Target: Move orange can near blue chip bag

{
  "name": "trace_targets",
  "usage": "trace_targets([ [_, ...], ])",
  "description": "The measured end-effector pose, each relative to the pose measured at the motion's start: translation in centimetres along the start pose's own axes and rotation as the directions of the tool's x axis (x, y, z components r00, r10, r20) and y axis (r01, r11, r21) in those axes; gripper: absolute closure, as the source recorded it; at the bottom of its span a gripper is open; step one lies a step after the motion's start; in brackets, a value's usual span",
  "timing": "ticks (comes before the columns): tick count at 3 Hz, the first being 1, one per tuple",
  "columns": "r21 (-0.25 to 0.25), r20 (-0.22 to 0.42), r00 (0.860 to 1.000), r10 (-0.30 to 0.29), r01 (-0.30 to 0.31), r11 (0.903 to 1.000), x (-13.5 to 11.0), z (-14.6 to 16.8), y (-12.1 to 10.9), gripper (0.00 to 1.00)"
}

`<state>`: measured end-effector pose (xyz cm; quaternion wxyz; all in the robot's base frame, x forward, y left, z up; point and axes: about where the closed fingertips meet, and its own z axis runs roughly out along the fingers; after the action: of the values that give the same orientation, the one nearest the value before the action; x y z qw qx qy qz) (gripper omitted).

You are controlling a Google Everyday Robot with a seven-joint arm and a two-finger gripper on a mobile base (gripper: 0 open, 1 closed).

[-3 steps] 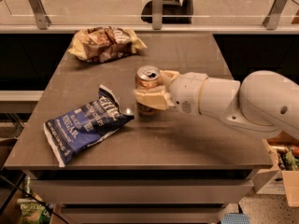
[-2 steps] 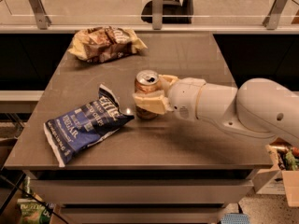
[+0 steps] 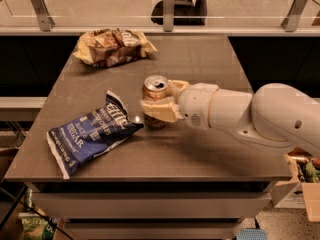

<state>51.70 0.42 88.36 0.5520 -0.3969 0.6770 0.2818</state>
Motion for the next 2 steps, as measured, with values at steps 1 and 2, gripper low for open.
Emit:
trace_targets([
  [1, -0.003, 0.0, 1.0, -0.003, 0.003, 1.0, -0.12, 0.13, 0.17, 0.36],
  [2, -0.006, 0.0, 1.0, -0.005, 0.005, 1.0, -0.23, 0.26, 0.34, 0.12],
])
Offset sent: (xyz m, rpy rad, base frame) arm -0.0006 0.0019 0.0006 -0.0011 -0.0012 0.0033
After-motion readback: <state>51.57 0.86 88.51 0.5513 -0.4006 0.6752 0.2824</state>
